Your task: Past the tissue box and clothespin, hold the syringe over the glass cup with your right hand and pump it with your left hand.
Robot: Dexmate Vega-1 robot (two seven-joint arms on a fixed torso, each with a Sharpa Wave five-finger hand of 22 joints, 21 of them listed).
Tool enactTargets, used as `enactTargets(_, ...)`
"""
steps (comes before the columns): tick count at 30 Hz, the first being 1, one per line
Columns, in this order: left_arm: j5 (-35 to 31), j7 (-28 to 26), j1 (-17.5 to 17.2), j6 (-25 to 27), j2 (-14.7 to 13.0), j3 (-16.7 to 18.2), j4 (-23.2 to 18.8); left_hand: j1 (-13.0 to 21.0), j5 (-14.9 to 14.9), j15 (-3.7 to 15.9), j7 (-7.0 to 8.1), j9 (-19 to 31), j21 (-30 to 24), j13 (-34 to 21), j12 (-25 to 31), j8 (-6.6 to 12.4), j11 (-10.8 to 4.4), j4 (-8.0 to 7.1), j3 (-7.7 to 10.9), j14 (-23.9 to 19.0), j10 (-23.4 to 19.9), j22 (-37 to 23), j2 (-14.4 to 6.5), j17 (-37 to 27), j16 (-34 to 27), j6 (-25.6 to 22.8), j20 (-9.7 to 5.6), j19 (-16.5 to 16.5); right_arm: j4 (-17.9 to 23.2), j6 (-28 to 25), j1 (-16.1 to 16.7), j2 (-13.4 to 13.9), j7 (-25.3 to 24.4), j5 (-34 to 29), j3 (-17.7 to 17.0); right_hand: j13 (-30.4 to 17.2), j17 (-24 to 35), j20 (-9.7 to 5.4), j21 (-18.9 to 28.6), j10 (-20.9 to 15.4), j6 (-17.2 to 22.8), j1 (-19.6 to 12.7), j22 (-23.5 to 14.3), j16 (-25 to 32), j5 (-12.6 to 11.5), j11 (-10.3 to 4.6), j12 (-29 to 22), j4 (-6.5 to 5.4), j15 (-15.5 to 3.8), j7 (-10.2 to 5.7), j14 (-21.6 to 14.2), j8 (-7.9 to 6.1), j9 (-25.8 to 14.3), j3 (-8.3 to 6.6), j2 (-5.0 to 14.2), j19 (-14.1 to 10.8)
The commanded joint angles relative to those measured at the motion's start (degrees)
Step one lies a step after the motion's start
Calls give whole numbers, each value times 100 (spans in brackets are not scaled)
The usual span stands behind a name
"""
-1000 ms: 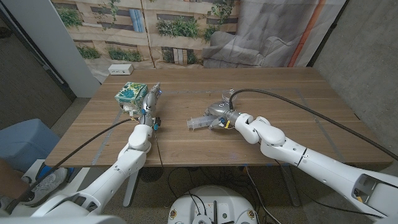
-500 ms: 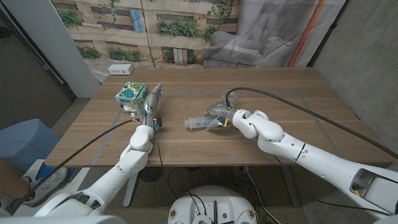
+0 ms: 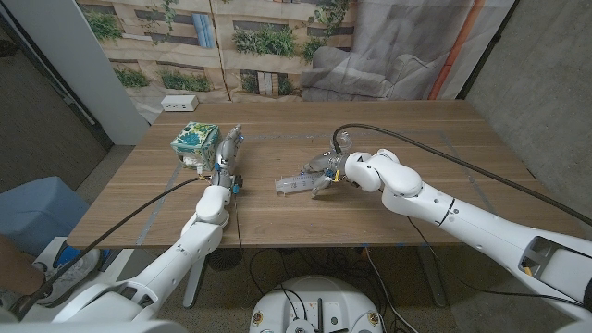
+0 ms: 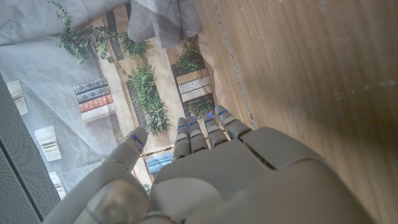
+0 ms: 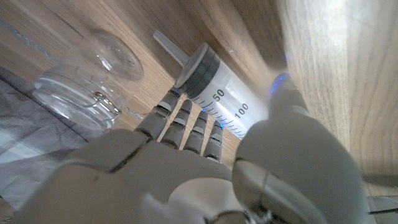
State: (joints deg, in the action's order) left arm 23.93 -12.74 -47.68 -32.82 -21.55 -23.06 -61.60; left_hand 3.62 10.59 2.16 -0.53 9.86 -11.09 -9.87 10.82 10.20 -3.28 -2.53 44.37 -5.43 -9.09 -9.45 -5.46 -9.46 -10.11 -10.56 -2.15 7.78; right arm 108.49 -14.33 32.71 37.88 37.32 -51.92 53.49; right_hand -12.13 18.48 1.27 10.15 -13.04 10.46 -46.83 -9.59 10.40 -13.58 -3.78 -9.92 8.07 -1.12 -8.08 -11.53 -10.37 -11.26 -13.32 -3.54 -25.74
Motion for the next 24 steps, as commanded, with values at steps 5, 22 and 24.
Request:
enactTargets(5,-83,-105,60,-31,104,-66,63,-58,-3,131,-6,19,-12,-12,19,39,10,-20,31,-61,-48,-34,-390,-7,-2,-39,-123,39,174,98,-191,156,661,220,-96,10,-109,-25,-30,544,-722,61,6,-13,-94,121,8,21,186,48,423,48,20,10,-100,387)
enactTargets(22,-182,-219,50,162,68,-110,-147,-60,-1,128,-2,19,-10,-13,14,34,3,-15,47,-63,-48,-34,-390,-3,6,-41,-119,46,452,371,296,521,-353,1184,-872,43,-282,8,61,1238,-1585,329,11,114,-134,259,-127,-82,322,168,934,-76,45,-11,-3,734)
enactTargets(24,-168,-227,53,175,80,-106,-149,-61,-1,129,-2,19,-9,-13,13,32,2,-15,48,-62,-47,-34,-389,-3,7,-38,-119,46,498,243,380,511,-453,1349,-978,48,-320,-41,91,1044,-1362,374,12,163,-104,197,-187,-91,270,119,824,-166,49,-10,38,612)
